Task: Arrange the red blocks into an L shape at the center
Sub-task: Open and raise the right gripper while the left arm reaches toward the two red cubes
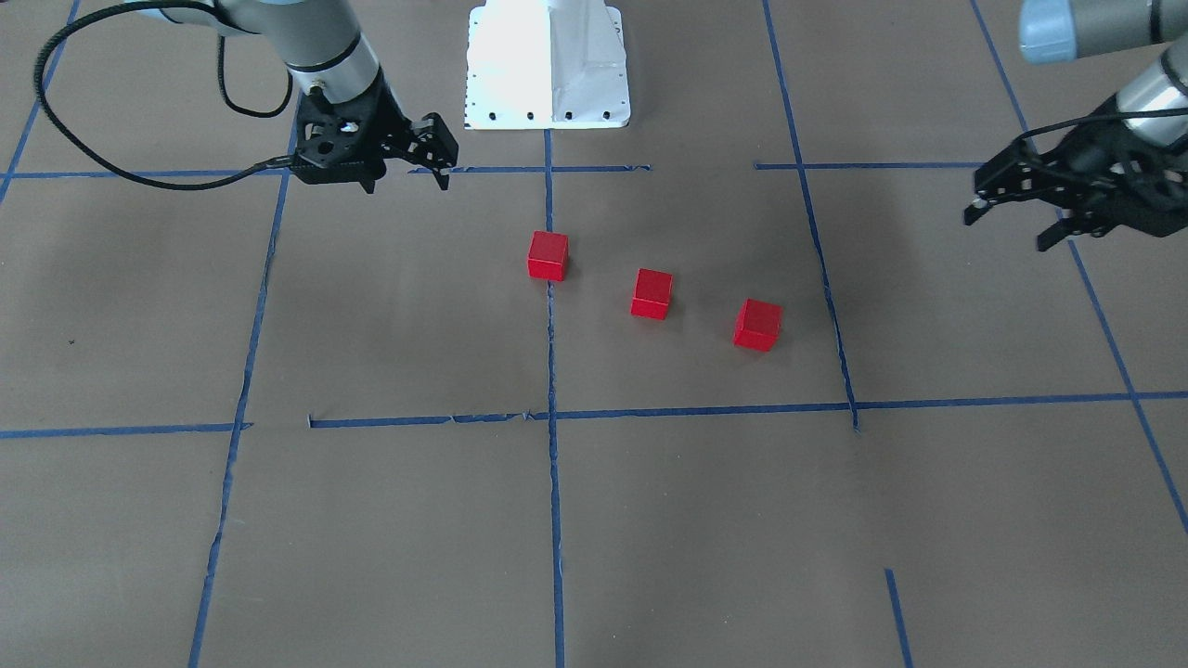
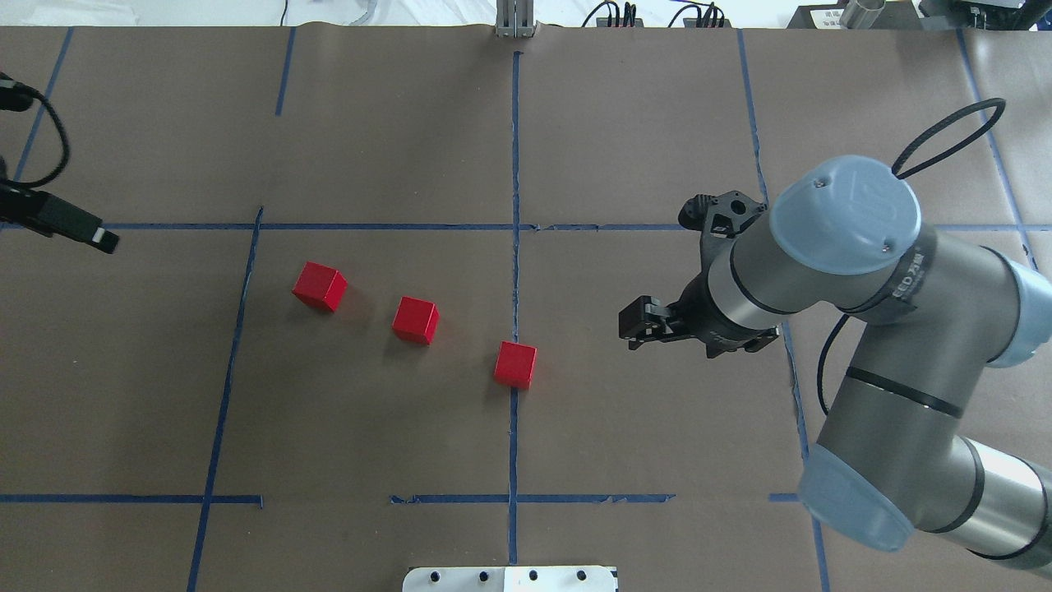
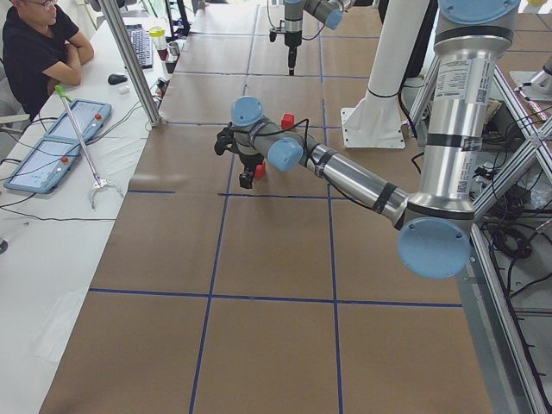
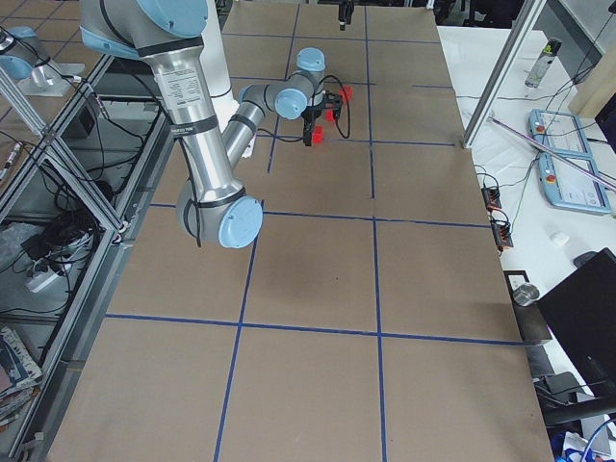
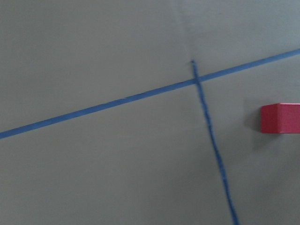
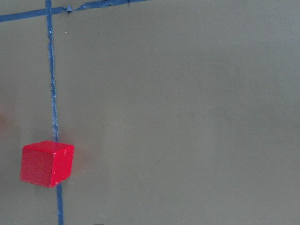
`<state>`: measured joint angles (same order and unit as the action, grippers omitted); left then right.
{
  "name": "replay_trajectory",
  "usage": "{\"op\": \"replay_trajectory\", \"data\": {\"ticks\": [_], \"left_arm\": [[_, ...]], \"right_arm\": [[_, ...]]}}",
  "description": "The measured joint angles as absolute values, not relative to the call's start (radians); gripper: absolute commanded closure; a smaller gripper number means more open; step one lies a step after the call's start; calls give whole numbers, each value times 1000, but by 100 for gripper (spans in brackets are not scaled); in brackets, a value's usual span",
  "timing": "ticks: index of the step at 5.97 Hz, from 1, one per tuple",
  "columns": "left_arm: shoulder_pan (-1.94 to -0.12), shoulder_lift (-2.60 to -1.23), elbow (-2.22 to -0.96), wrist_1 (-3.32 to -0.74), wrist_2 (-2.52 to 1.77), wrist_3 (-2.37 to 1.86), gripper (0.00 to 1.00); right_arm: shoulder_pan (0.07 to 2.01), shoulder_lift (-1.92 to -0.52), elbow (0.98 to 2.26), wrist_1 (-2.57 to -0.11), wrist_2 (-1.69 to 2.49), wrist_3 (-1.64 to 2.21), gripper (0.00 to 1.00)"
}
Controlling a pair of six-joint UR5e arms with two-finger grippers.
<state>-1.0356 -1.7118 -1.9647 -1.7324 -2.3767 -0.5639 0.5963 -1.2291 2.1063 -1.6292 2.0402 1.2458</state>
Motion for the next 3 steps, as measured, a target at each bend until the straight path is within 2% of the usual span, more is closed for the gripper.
{"op": "replay_trajectory", "data": {"ticks": [3], "left_arm": [[-647,-1985,-1890,-1737,-2074,-906,0]], "right_arm": [[626,-1328,2163,-1629,2055,1214,0]]}}
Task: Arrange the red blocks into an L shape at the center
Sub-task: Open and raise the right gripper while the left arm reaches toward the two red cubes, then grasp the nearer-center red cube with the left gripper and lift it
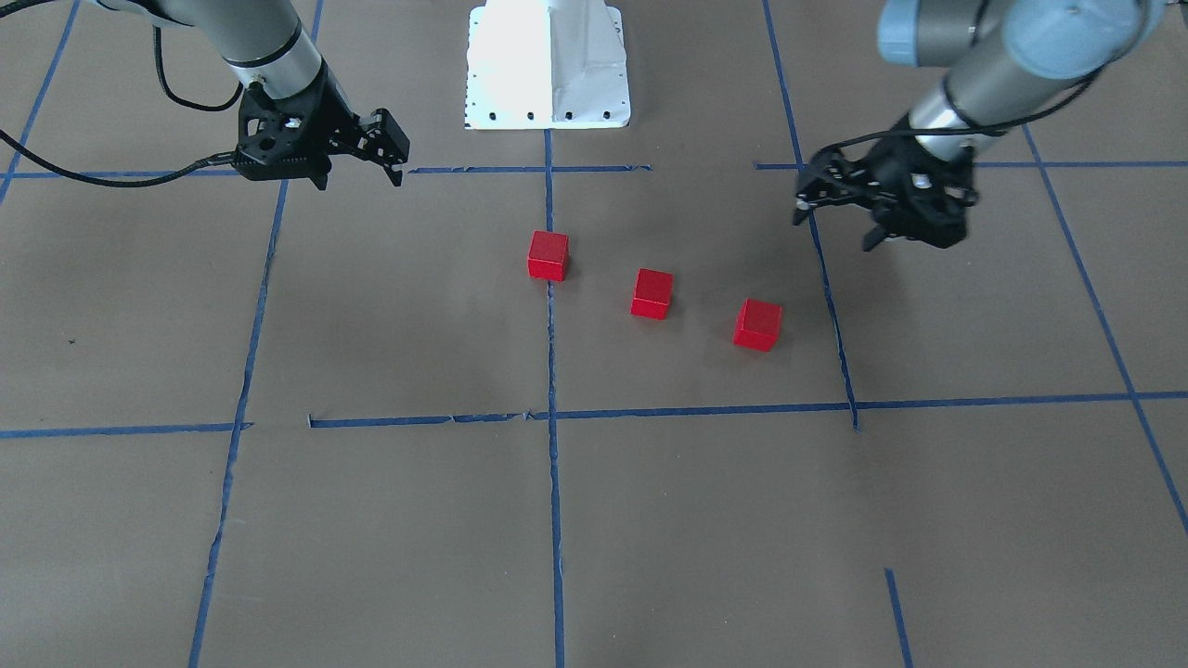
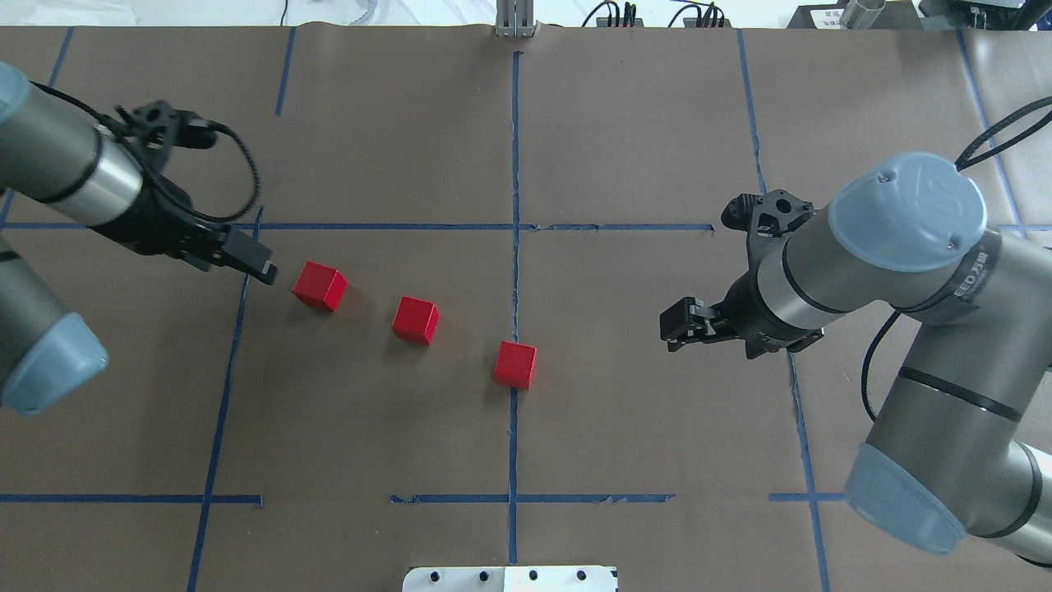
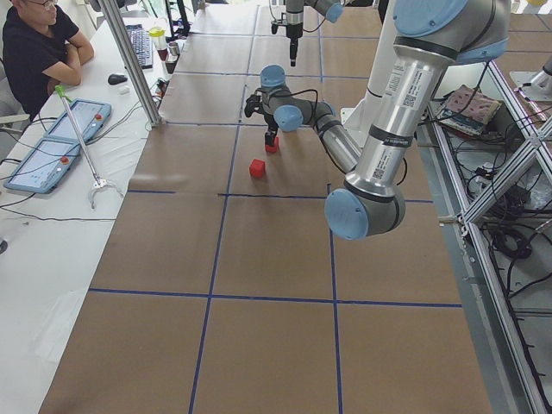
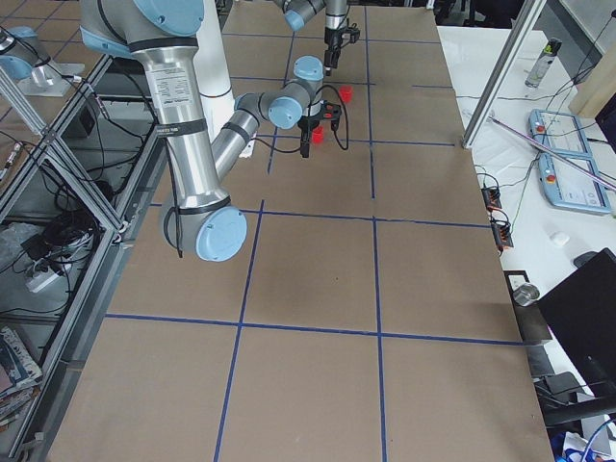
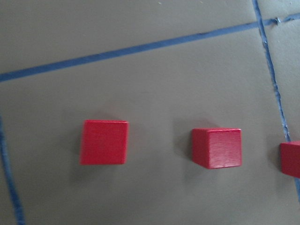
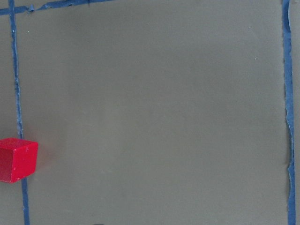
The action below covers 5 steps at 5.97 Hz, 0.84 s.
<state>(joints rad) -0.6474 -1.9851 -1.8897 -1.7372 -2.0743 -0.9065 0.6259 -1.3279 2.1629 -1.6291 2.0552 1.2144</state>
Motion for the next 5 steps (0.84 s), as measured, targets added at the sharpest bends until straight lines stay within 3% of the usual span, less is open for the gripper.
{"op": "replay_trajectory", "data": {"ticks": [5], "left_arm": [[-549,-2112,-1717,-1744,-1893,-936,0]], "right_arm": [[626,-1343,2166,-1629,2056,1209,0]]}}
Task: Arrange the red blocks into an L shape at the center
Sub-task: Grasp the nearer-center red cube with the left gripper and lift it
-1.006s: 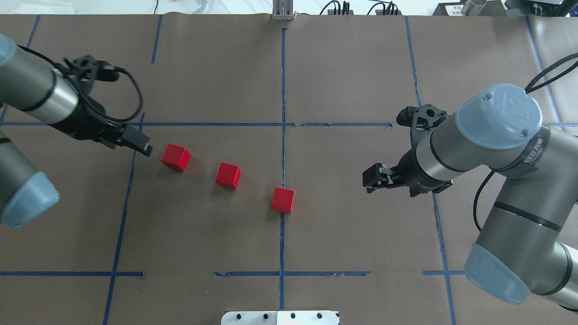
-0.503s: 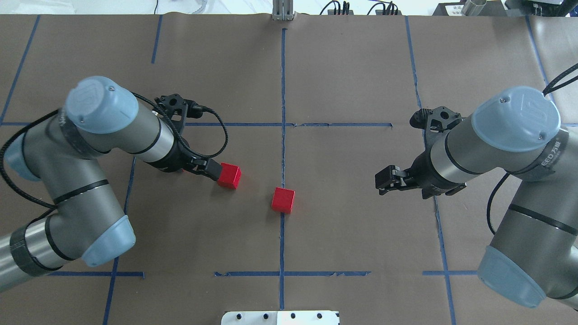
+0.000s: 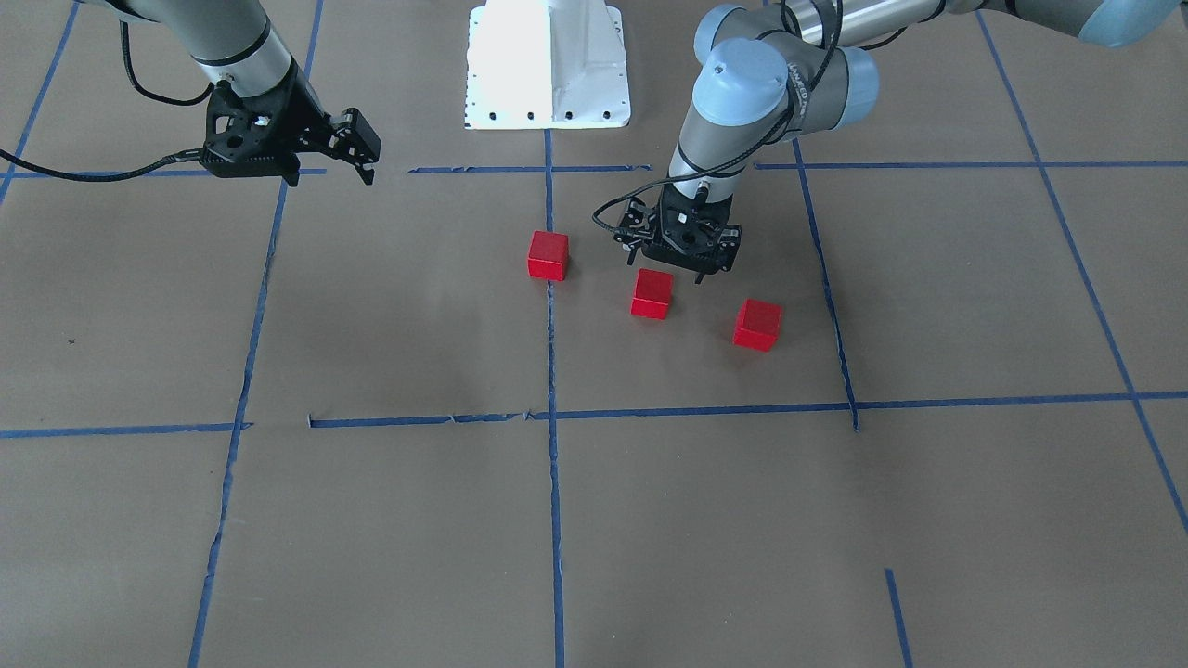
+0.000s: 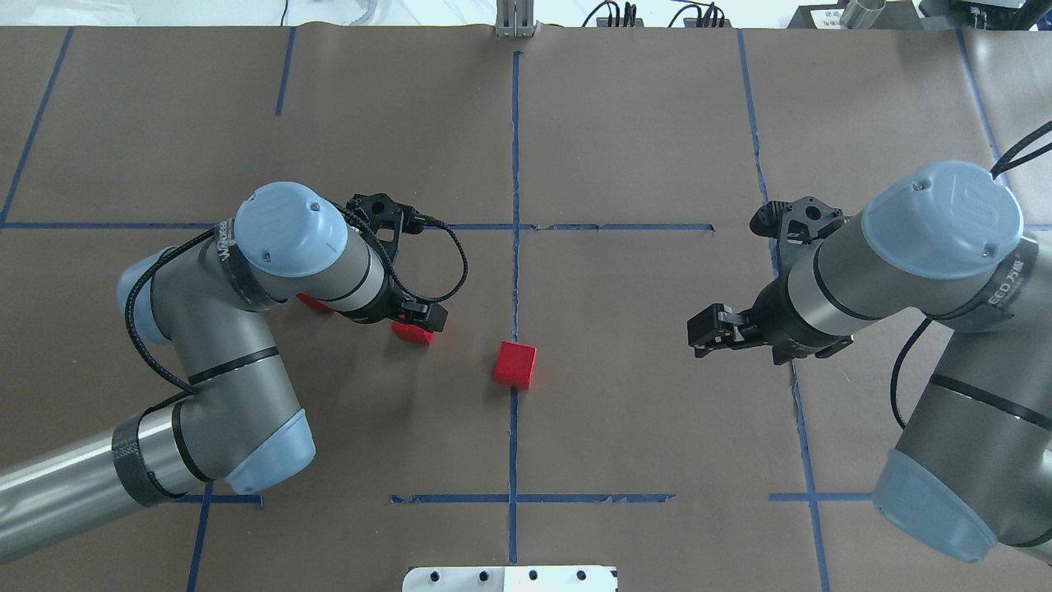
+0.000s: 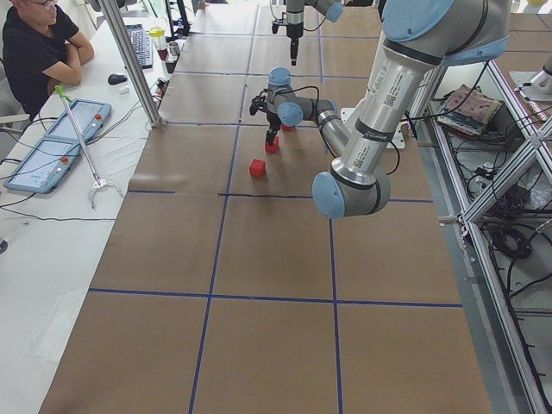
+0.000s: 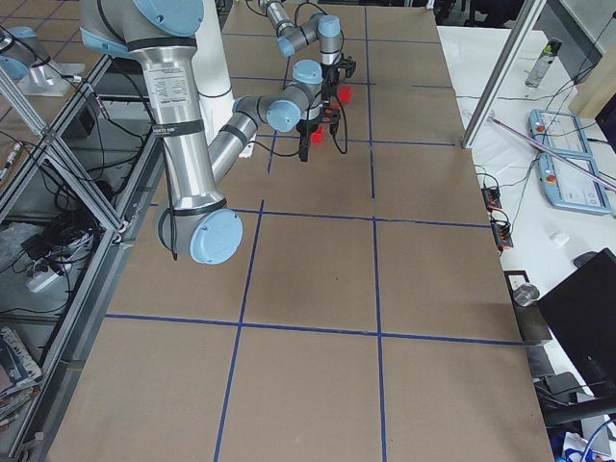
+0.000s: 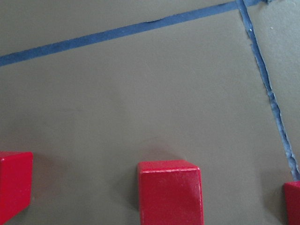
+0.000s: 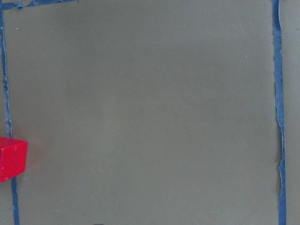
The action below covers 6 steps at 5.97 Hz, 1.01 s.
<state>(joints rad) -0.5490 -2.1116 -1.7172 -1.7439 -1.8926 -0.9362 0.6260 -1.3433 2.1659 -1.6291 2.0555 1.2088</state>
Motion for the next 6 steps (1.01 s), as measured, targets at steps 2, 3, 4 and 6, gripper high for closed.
{"op": "replay_trajectory", "data": {"ticks": [2,3,4,6], "left_arm": [[-545,-2123,-1657,-1816,-1869,-937,0],[-540,-2127,-1627,-1854,-1866,-937,0],[-530,-2129,-1612,-1870,-1865,-937,53],[-516,-2137,-1601,-1876,-1856,-943,100]], "right_arm": [[626,-1342,2165,-1629,2056,1209,0],[625,-1341,2165,-1629,2056,1209,0],[625,-1341,2165,-1629,2056,1209,0],[626,-1341,2165,-1629,2056,1209,0]]}}
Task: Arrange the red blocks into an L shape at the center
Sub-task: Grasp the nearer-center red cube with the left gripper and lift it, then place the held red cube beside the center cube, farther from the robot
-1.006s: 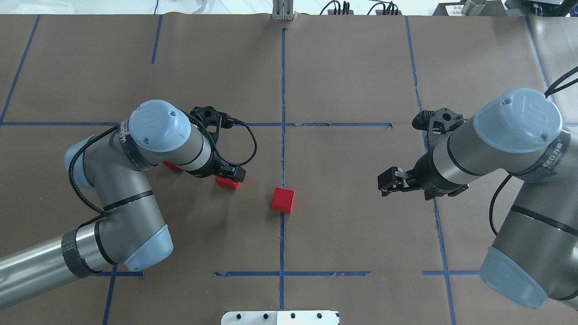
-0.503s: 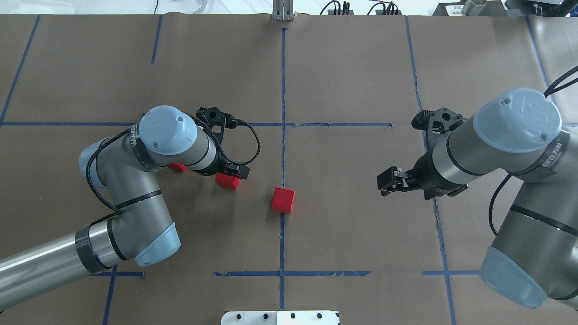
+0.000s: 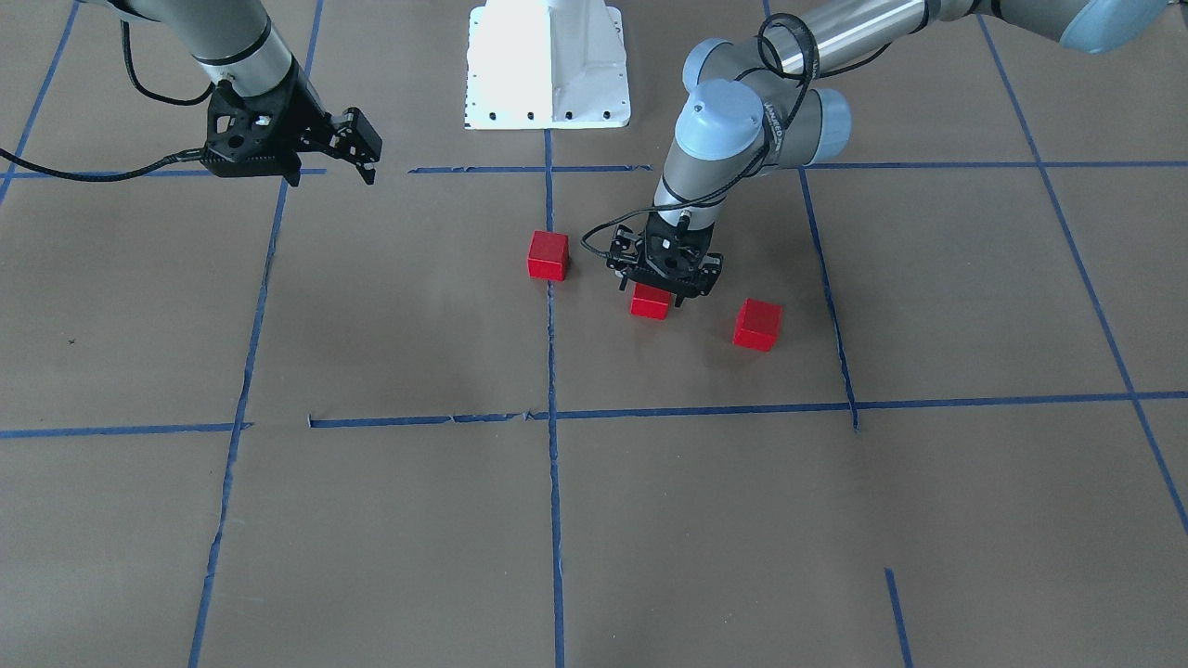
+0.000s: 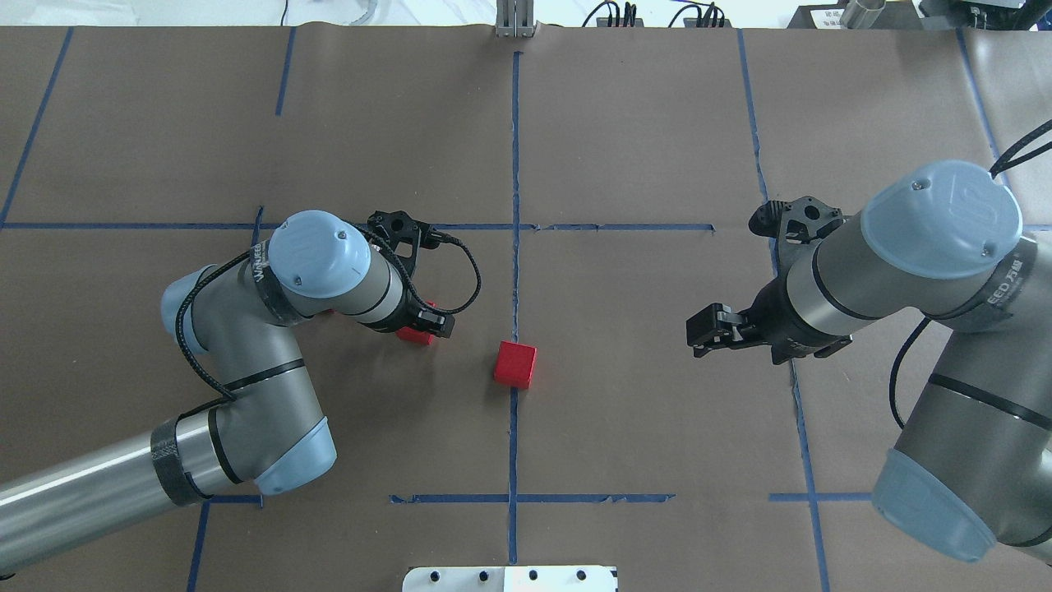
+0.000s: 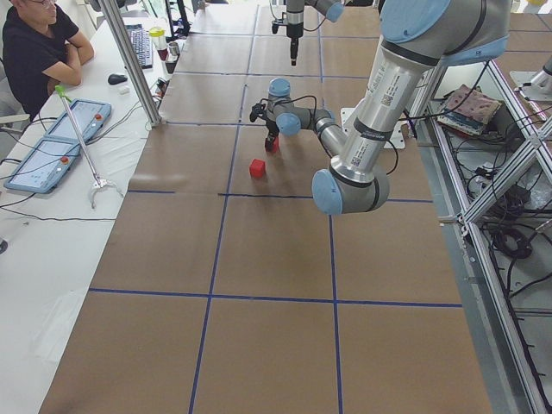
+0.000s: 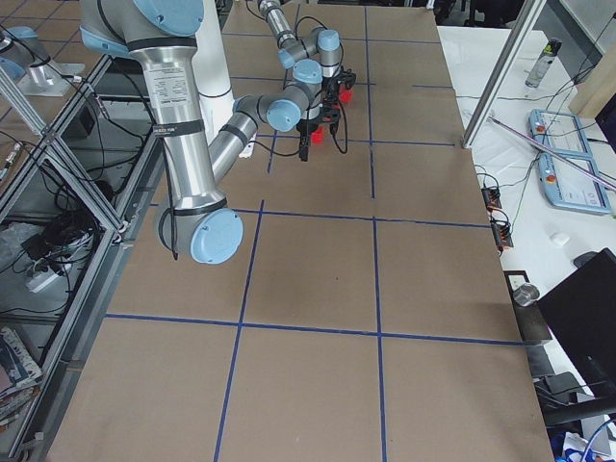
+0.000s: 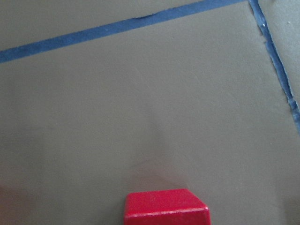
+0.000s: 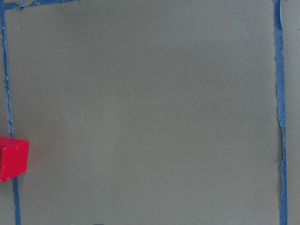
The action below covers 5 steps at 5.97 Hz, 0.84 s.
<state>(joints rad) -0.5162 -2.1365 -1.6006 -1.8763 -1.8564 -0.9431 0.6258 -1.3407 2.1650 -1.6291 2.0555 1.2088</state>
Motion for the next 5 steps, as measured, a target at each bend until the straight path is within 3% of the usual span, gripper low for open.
{"op": "replay_trajectory", "data": {"ticks": [2,5], "left_arm": [[-516,-2202,-1573,-1869,-1851,-1017,100],[-505,-2366,-1423,-1872,-1798,-1112,100]], "right_arm": [[630,-1341,2167,-1629,2056,1209,0],[655,-1349,2171,-1629,2061,1209,0]]}}
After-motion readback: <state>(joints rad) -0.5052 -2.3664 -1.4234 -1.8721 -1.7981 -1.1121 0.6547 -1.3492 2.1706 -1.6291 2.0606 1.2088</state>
